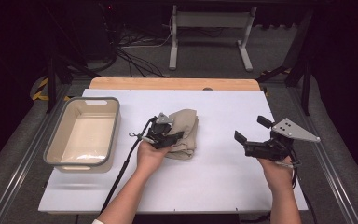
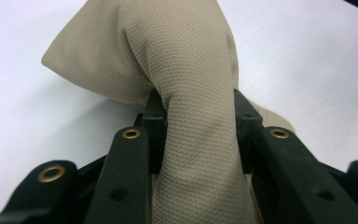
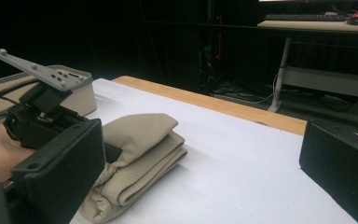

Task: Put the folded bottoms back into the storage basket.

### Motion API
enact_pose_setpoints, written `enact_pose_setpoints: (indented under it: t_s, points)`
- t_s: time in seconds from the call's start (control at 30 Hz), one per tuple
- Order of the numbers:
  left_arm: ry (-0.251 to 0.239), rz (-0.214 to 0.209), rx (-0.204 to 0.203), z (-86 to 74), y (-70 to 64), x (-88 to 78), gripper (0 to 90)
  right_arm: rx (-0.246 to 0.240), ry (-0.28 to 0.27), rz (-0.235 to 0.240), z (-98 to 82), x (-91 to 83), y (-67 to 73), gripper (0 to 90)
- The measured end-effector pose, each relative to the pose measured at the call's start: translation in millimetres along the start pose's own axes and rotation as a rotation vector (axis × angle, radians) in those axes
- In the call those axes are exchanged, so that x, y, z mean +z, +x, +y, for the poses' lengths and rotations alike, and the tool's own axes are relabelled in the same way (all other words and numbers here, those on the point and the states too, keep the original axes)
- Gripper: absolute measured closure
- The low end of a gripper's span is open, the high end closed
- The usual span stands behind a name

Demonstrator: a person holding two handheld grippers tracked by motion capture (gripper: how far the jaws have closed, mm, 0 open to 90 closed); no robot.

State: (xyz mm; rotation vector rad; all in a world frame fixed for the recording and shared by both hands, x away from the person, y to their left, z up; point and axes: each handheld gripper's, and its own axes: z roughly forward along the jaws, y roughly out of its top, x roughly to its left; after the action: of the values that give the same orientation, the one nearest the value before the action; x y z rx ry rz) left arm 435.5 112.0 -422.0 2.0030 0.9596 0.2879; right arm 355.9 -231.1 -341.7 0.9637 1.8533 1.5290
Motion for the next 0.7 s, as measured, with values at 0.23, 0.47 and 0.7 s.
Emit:
enact_pose_setpoints:
  t_s: [0.23,0.47,0.7]
  points:
    - [-0.044,-0.006,-0.010,4.5,4.4,-14.3,67.6,0.001,-0.001,-0.001,0.0,0.0,0.0,1.0]
    - [-0.085,-0.008,-0.021,9.2,8.3,-30.8,67.5,-0.002,0.002,-0.001,-0.1,0.7,0.9,1.0]
    - [-0.107,0.002,-0.017,11.4,10.4,-45.7,67.4,-0.003,0.003,-0.001,-0.1,0.9,1.2,1.0]
